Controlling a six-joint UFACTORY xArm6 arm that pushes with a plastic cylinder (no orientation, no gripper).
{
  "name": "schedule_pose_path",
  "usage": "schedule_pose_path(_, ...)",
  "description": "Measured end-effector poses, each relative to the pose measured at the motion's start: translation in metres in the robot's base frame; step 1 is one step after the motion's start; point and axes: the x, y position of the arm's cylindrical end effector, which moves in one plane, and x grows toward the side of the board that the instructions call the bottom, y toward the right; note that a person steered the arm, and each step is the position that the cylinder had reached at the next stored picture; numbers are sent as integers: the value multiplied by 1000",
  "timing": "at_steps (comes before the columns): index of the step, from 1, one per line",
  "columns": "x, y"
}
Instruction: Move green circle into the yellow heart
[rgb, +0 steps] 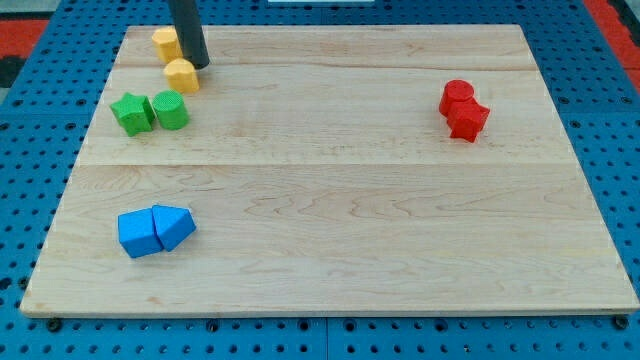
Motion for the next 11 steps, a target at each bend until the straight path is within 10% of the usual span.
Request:
schedule_pose_path(4, 28, -17)
schedule_pose_path(6, 150, 45)
schedule_pose_path(11, 69, -29)
